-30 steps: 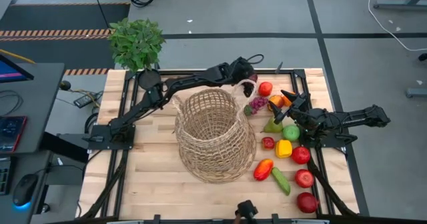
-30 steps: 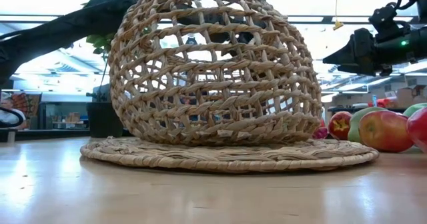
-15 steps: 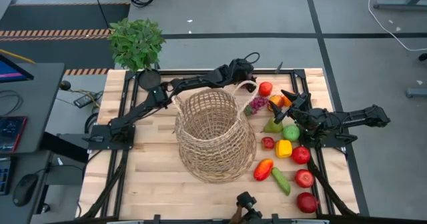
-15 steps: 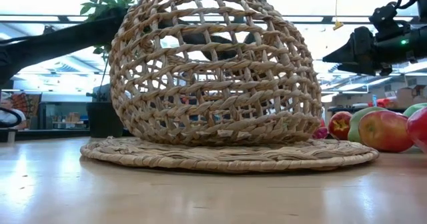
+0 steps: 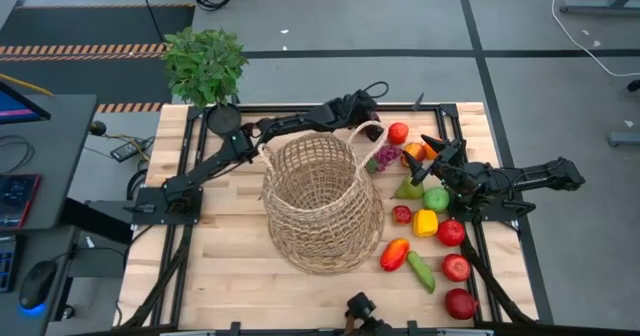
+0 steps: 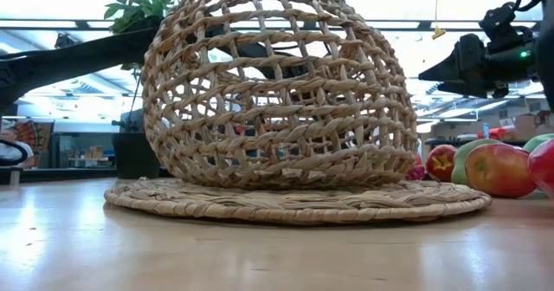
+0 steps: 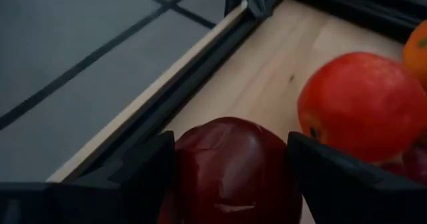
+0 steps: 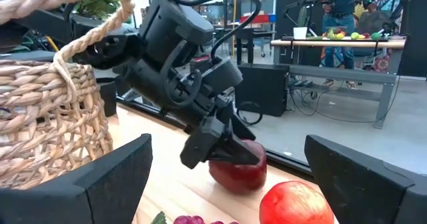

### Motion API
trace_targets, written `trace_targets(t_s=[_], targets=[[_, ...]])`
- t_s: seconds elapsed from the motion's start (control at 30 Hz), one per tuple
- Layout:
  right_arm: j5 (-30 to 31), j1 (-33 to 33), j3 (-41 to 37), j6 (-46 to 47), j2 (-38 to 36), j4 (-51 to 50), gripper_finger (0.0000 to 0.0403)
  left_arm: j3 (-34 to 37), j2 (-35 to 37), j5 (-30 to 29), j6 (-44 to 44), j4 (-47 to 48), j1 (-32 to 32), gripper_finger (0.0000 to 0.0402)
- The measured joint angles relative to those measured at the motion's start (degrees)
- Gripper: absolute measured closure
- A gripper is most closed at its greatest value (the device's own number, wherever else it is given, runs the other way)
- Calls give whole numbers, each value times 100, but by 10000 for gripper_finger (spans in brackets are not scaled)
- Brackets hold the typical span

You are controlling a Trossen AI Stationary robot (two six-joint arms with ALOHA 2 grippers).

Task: Build produce basket
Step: Put the dark red apple into the brown basket

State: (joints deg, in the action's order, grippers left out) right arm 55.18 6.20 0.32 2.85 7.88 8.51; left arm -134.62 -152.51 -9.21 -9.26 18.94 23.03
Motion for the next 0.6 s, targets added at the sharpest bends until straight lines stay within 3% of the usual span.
trace_targets(t_s=[0.3,0.5,0.6], targets=[[-11,0,1,-2,-2,2,7,-36,262,304,160,838,-9,106],[-108,2,0,-2,0,93,7,-31,365,815,66,1840,0,107],[-149,2,2,0,-2,94,7,-17,397,1078,425,2112,-12,112]])
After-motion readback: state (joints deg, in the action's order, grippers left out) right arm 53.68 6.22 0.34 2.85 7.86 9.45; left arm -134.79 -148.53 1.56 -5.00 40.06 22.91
